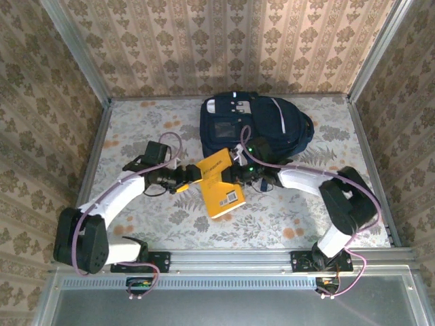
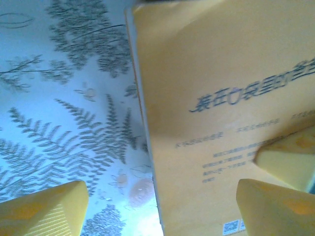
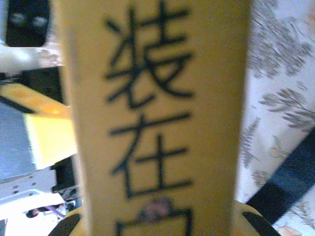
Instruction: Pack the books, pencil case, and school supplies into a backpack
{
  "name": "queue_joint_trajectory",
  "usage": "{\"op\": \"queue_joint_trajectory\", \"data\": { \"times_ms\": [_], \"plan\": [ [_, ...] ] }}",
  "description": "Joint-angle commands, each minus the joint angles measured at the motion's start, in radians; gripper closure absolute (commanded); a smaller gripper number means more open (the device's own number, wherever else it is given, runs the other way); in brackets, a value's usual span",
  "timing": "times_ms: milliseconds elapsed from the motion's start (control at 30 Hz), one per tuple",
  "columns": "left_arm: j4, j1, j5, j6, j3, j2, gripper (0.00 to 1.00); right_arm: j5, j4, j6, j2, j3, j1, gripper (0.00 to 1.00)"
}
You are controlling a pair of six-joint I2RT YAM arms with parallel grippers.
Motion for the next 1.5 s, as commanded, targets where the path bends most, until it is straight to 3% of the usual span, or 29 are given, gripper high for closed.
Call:
{"op": "queue_joint_trajectory", "data": {
  "times_ms": [0, 200, 367, 567, 833, 1100, 1167, 1233, 1300, 1467],
  "plan": [
    [0.038, 0.015, 0.114, 0.014, 0.044, -0.053, 0.17, -0.015, 0.081, -0.003, -0.131, 0.008, -0.012, 1.00],
    [0.220, 0.038, 0.245, -0.087, 0.072, -0.092, 0.11, -0.046, 0.173, 0.091, -0.280, 0.031, -0.036, 1.00],
    [0.482, 0.023, 0.412, -0.223, 0.084, -0.083, 0.12, -0.076, 0.238, 0.162, -0.343, 0.043, -0.038, 1.00],
    [0.585, -0.045, 0.474, -0.245, 0.121, -0.093, 0.15, -0.103, 0.280, 0.216, -0.375, 0.044, -0.040, 1.00],
    [0.741, -0.079, 0.481, -0.319, 0.087, -0.096, 0.44, -0.080, 0.235, 0.207, -0.400, 0.023, -0.079, 1.00],
    [0.761, -0.107, 0.470, -0.317, 0.091, -0.073, 0.89, -0.075, 0.177, 0.176, -0.409, 0.017, -0.098, 1.00],
    [0.787, -0.111, 0.469, -0.329, 0.093, -0.063, 1.00, -0.059, 0.147, 0.158, -0.410, 0.020, -0.100, 0.90],
    [0.824, -0.112, 0.461, -0.348, 0.093, -0.058, 1.00, -0.044, 0.133, 0.150, -0.412, 0.021, -0.102, 0.75],
    [0.832, -0.103, 0.415, -0.352, 0.091, -0.068, 1.00, -0.014, 0.132, 0.148, -0.424, 0.014, -0.107, 0.54],
    [0.989, -0.030, 0.199, -0.447, 0.037, -0.140, 1.00, 0.171, 0.249, 0.202, -0.496, -0.090, -0.110, 0.24]
  ]
}}
